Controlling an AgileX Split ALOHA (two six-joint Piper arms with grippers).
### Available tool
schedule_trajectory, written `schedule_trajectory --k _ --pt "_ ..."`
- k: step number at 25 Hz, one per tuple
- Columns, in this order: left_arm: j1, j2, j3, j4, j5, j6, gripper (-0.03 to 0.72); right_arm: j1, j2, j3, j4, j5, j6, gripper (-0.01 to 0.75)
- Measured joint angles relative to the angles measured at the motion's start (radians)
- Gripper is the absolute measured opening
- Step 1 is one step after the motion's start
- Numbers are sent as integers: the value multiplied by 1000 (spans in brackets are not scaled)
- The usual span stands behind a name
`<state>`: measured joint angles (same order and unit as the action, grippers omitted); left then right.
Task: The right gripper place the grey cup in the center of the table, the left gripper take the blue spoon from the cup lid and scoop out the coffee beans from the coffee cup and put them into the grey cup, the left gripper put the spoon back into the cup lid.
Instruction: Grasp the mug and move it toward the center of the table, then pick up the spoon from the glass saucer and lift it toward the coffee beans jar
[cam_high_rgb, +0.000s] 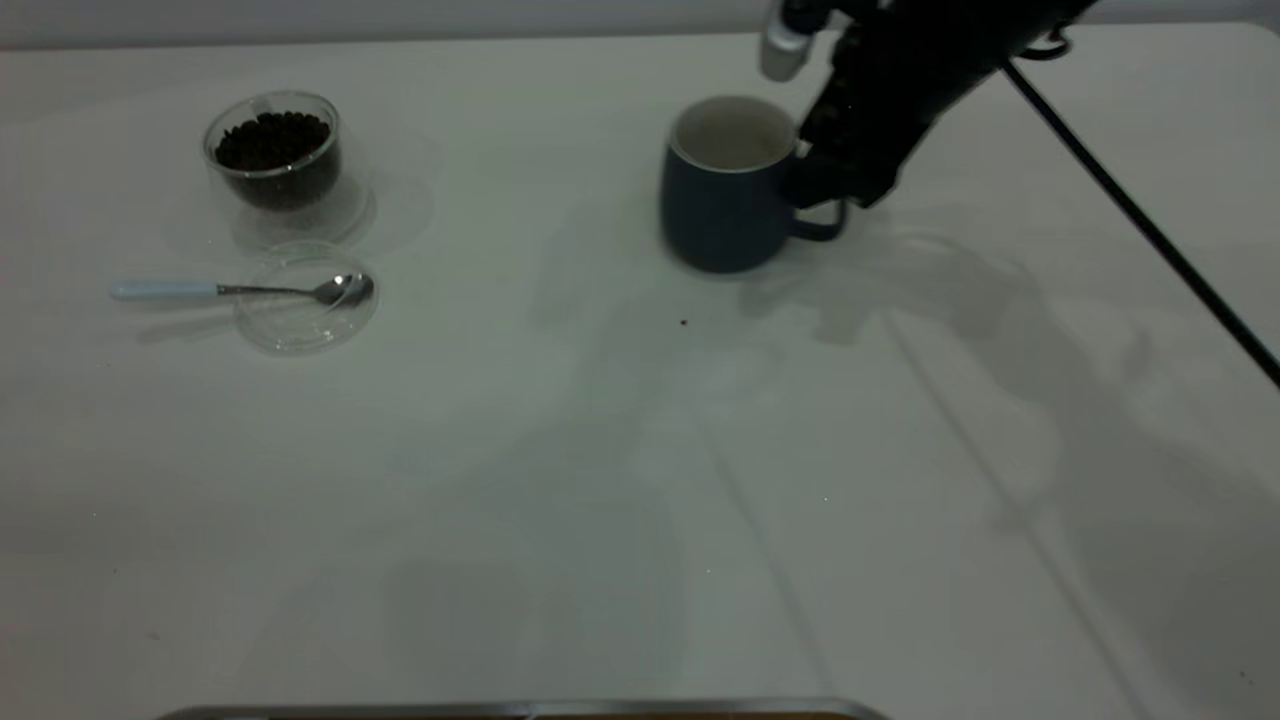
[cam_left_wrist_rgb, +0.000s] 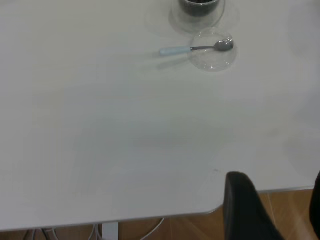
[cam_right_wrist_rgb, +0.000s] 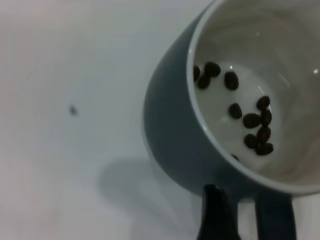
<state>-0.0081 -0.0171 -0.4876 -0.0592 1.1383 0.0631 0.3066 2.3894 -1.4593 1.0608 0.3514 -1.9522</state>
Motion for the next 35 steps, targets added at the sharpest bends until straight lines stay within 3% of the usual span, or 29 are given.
schedule_trajectory --k 10,17,20,22,29,35 --pt "0 0 0 0 1 0 387 112 56 -95 127 59 -57 531" --pt "0 0 0 0 1 0 387 78 11 -94 55 95 45 531" --pt "0 0 0 0 1 0 387 22 -89 -93 -52 196 242 531" --pt "0 0 0 0 1 0 387 -20 -175 -93 -148 320 410 531" --pt "0 0 0 0 1 0 387 -113 -503 -93 -538 804 1217 531" --pt "0 0 0 0 1 0 387 -222 -853 -40 -691 862 1558 531"
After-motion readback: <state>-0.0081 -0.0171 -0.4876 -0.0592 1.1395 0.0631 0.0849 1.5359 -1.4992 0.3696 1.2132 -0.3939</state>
